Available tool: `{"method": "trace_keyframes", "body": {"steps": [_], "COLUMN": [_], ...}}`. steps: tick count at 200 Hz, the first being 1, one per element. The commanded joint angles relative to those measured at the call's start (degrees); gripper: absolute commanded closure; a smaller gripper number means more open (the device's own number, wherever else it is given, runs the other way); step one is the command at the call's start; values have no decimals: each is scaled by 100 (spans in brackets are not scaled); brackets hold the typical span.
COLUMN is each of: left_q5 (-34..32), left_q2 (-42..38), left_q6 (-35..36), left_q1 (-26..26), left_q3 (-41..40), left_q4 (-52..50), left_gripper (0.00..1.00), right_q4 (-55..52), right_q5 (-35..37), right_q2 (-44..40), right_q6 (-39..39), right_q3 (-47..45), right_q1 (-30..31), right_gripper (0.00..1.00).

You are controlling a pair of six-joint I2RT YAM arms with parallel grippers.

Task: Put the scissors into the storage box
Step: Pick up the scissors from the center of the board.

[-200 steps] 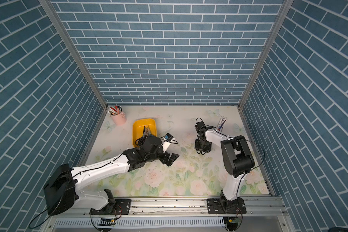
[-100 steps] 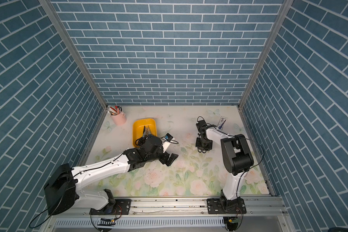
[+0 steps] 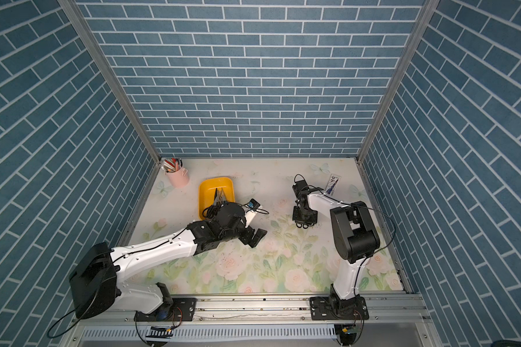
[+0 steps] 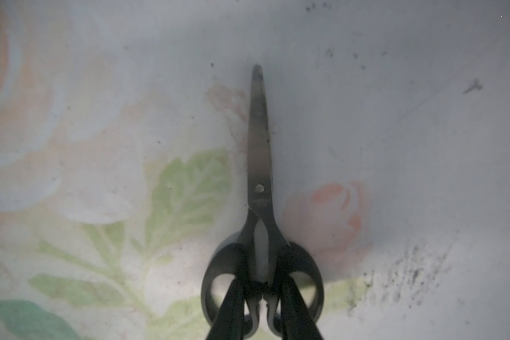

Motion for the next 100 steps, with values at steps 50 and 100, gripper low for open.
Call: {"method": "trace_keyframes", "body": {"steps": [50,100], "left_q5": [-679,-1118], "left_q2": [-482,-1198], "left_q6": [-103,-372], "left_q1": [18,606], "left_q3": [-146,-478], "left_q4": [-31,-246], "left_gripper": [0,0], "right_q4": [-554,-1024], "right_q5": [291,395], "right_q2": [484,566], "right_q6": [-44,-19], "right_q3": [395,1355], "right_q1": [399,806], "right_gripper": [100,100]}}
